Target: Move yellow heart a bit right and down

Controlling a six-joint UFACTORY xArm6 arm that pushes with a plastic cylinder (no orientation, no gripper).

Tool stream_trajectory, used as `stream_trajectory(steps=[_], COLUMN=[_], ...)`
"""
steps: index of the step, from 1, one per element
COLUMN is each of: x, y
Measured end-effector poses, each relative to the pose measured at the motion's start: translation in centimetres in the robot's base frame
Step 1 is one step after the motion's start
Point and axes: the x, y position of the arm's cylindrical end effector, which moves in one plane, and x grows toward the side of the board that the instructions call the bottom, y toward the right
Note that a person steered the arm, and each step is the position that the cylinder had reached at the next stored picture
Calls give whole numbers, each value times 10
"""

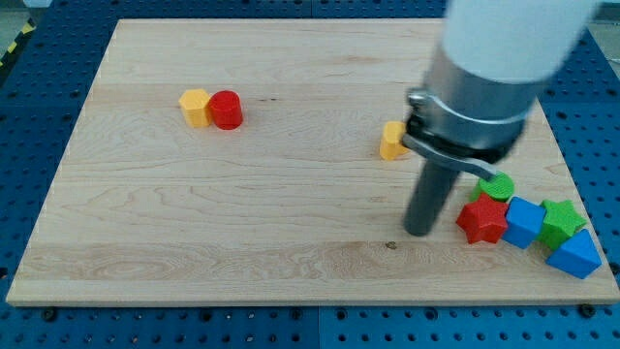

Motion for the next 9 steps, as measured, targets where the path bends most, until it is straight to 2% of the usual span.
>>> stream_trajectory(steps=[1,2,3,4,5,6,7,9], x=[-45,-88,-91,-92,-118,-173,-182,-155], y=[-58,-72,14,48,16,-8,63,78])
